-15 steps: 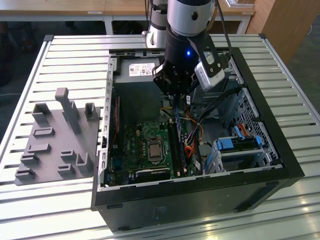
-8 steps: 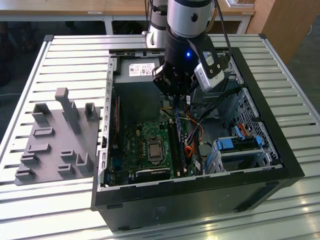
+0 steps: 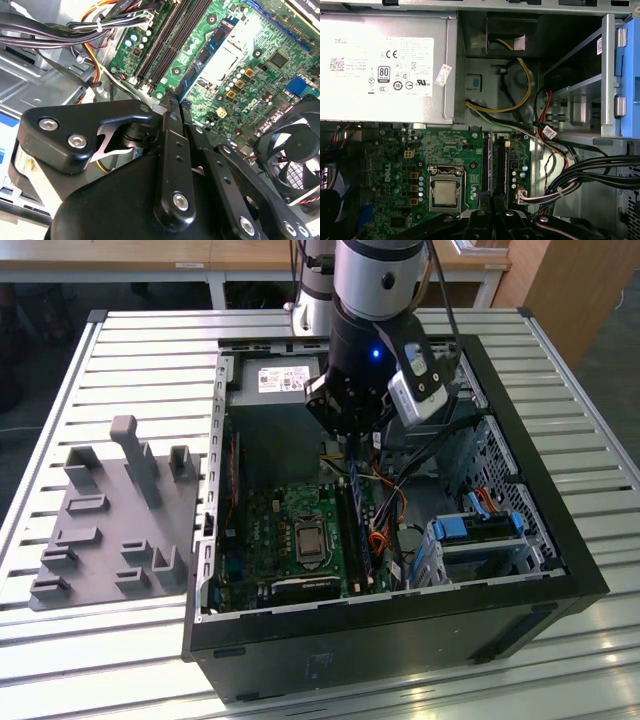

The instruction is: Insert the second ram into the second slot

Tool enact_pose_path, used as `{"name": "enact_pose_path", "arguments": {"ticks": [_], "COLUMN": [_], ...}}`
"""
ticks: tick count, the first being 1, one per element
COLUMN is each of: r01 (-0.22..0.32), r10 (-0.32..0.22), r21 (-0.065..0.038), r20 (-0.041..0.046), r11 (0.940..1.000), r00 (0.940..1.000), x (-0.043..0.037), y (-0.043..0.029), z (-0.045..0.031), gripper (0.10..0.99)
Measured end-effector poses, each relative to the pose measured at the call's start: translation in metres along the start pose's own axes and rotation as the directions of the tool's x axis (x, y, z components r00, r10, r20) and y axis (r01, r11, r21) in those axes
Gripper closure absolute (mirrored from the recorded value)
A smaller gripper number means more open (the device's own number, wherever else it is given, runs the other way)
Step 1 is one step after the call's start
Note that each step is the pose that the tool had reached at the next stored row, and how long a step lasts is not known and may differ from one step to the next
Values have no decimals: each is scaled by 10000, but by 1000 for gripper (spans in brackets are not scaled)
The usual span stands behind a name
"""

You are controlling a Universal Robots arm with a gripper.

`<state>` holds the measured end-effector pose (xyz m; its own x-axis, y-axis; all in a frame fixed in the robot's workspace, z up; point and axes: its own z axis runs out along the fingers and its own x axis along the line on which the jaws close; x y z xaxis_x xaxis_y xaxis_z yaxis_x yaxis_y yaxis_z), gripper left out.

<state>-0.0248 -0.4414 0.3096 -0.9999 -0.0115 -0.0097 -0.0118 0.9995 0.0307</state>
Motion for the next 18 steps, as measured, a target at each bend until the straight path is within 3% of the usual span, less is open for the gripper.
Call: {"name": "enact_pose_path", "arguments": {"ticks": [18], "r01": [-1], "r10": [1], "r21": [-1], "r20": [-39], "r11": [10000], "r00": [10000], "x": [1], "y": [-24], "z": [84], "gripper": [949]}}
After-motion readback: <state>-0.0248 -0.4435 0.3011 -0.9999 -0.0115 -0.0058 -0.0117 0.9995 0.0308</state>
